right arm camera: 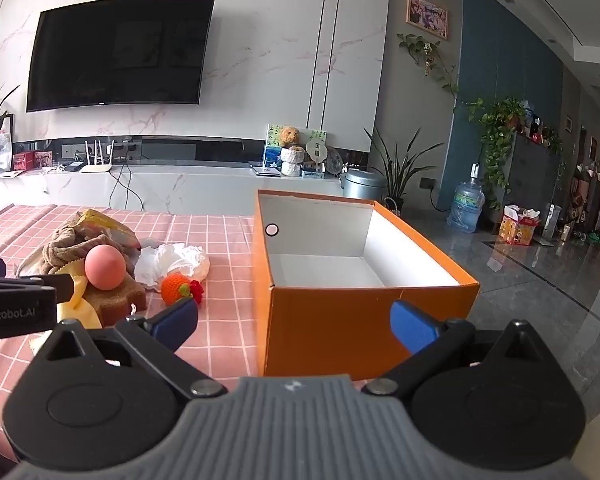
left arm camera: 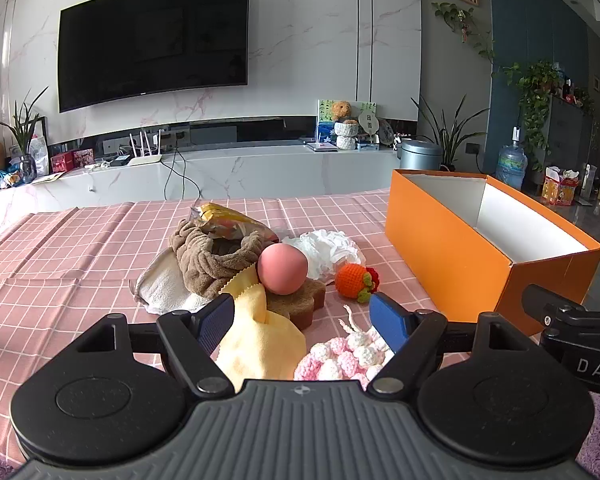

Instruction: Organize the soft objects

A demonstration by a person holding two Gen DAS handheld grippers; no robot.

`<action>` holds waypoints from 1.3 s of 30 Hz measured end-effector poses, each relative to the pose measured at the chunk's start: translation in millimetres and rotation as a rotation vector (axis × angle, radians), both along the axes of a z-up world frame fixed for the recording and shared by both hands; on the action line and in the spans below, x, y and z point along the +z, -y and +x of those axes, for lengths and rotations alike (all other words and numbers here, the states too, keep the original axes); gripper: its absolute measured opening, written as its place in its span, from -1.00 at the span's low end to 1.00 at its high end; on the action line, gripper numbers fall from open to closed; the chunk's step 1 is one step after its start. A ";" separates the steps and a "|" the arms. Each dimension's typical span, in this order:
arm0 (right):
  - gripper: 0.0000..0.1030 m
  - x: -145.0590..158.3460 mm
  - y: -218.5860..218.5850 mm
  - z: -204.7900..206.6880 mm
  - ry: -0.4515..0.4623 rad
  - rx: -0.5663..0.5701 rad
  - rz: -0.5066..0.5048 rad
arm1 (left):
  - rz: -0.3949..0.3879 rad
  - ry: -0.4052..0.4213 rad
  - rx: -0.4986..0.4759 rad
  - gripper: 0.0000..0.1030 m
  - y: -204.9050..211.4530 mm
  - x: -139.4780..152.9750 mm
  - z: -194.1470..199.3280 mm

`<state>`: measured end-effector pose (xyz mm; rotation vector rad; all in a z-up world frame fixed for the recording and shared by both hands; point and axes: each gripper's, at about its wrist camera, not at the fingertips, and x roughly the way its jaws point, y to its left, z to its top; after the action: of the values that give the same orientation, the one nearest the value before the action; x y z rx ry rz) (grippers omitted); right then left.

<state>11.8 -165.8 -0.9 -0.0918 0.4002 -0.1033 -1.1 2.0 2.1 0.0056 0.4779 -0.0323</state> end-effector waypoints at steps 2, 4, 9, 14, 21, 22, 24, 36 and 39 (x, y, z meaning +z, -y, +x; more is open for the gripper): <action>0.95 0.5 -1.0 -0.7 0.002 0.001 -0.003 | 0.000 -0.001 -0.001 0.76 0.1 0.1 -0.1; 0.95 0.2 -0.9 -0.9 0.002 0.002 -0.003 | 0.000 -0.001 -0.001 0.76 0.4 0.2 -0.2; 0.95 0.5 -1.3 -1.2 0.000 0.005 -0.005 | 0.001 0.000 -0.002 0.76 0.5 -0.7 -0.2; 0.95 0.6 -1.9 -1.2 -0.001 0.010 -0.009 | 0.000 -0.001 -0.005 0.76 1.7 -0.2 -1.1; 0.95 -0.1 -2.5 -0.2 -0.002 0.012 -0.013 | -0.001 -0.003 -0.006 0.76 2.0 -0.7 -1.0; 0.95 -0.3 -2.5 -0.1 -0.002 0.012 -0.014 | -0.001 -0.003 -0.006 0.76 2.1 -0.8 -1.0; 0.95 -0.1 -2.4 -0.2 -0.003 0.011 -0.012 | -0.002 -0.004 -0.006 0.76 2.4 -1.1 -1.2; 0.95 -1.3 -1.9 0.1 -0.009 0.009 -0.015 | -0.006 -0.009 -0.008 0.76 3.6 -1.4 -2.0; 0.95 -1.2 -1.9 0.1 -0.010 0.009 -0.015 | -0.005 -0.010 -0.008 0.76 3.7 -1.4 -1.9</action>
<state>11.9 -163.9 -2.1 -0.1086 0.4086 -0.0966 -3.0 -1.7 0.7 0.0019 0.4875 -0.0412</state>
